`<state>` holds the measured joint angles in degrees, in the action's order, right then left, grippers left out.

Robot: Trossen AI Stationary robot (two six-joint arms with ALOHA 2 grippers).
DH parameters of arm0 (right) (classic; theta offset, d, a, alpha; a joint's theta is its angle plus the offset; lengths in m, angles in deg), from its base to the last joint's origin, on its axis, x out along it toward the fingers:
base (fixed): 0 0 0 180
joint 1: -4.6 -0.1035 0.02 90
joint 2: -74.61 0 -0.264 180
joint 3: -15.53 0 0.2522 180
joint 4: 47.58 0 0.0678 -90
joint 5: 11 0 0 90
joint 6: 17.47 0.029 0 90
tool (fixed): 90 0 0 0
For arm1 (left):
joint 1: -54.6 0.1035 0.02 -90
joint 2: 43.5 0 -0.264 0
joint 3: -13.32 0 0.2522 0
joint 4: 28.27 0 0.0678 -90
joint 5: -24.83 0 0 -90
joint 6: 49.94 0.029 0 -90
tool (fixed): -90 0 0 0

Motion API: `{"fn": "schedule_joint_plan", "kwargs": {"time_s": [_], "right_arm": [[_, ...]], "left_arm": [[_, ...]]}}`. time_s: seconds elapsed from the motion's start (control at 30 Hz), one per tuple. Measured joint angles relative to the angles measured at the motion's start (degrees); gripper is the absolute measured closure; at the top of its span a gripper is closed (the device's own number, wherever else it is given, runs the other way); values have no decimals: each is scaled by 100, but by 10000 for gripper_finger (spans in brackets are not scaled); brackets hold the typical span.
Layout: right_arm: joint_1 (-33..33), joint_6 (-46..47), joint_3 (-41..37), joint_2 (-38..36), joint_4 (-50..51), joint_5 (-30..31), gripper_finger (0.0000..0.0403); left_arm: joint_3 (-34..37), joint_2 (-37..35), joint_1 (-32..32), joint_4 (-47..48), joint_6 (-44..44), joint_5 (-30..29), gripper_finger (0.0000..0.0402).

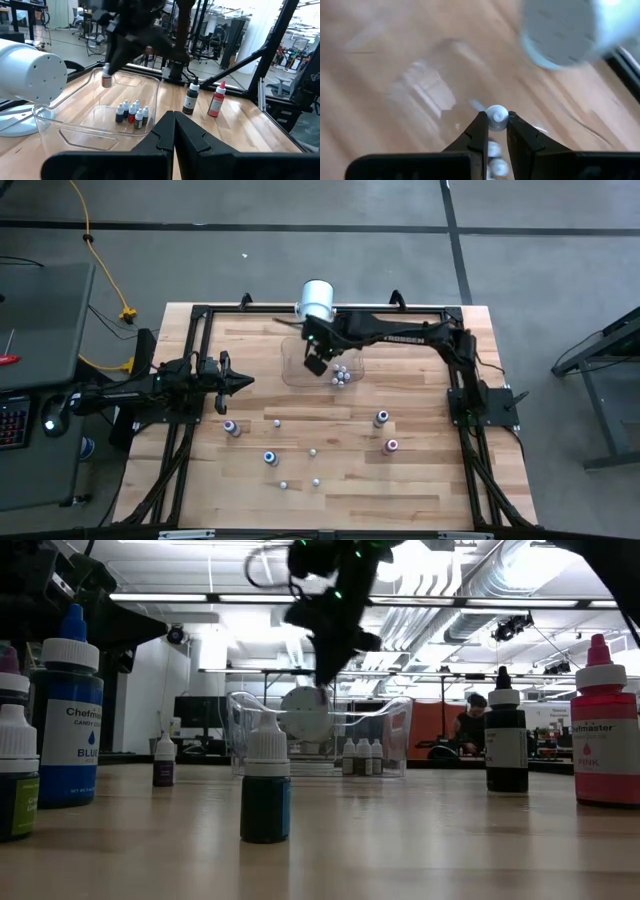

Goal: Pick & Place food coloring
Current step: Put the small orange food coloring bottle into the transparent bin

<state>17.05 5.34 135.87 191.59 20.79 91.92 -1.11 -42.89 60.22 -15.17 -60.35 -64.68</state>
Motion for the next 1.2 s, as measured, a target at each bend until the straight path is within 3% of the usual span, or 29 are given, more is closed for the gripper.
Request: {"fn": "schedule_joint_plan", "kwargs": {"time_s": [0.23,0.4,0.63,1.2], "right_arm": [[193,853,-1488,-703,-982,64,363],[192,1321,-2133,-885,-1231,73,363],[254,1594,-2508,-900,-1307,512,363],[224,2603,-3027,-900,-2032,824,363]], "left_arm": [[0,2,2,-1,2,0,401],[0,2,1,-1,1,0,401],[0,0,0,0,0,0,401],[0,0,2,0,2,0,401]]}}
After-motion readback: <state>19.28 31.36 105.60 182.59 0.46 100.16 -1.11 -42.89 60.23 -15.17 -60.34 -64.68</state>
